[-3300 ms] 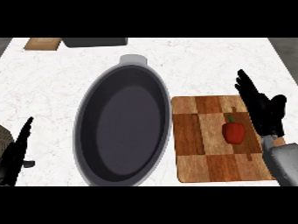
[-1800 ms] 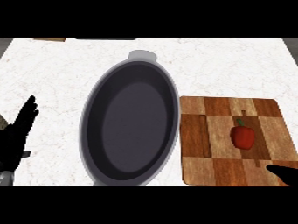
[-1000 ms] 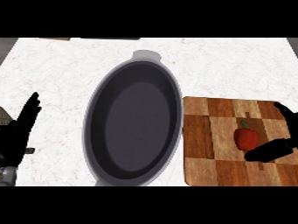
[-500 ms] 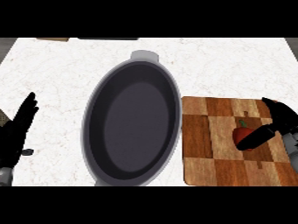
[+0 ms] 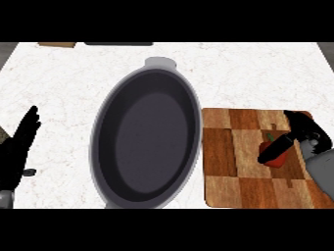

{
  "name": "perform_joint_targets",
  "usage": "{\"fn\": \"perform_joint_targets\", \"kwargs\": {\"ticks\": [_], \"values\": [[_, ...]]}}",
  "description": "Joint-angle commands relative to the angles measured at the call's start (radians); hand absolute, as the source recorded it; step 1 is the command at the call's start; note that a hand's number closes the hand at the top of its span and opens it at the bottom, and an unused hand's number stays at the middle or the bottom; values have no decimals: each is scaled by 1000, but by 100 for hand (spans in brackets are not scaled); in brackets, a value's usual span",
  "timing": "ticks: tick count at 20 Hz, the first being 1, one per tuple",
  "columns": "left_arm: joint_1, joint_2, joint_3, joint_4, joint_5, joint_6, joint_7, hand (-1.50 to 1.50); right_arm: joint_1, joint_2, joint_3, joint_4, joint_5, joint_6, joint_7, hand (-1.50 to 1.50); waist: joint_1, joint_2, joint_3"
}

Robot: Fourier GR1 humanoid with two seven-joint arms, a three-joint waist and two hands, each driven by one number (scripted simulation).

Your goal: Pick the bell pepper from the cutting board and place it in the pot

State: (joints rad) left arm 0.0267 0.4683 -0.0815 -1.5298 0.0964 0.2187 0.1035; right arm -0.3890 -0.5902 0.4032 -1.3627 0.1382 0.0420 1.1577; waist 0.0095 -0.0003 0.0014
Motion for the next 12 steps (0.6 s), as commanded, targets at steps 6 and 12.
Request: {"fn": "perform_joint_targets", "kwargs": {"ticks": [6,12], "values": [[11,-5,32,9,-16,-43,-3,0,-20,75,-15,81,64,41,125,-150,-4,-1,-2],[48,-51,31,-10,-46,-39,-12,0,34,106,-49,146,114,33,16,-150,-5,0,-1]]}}
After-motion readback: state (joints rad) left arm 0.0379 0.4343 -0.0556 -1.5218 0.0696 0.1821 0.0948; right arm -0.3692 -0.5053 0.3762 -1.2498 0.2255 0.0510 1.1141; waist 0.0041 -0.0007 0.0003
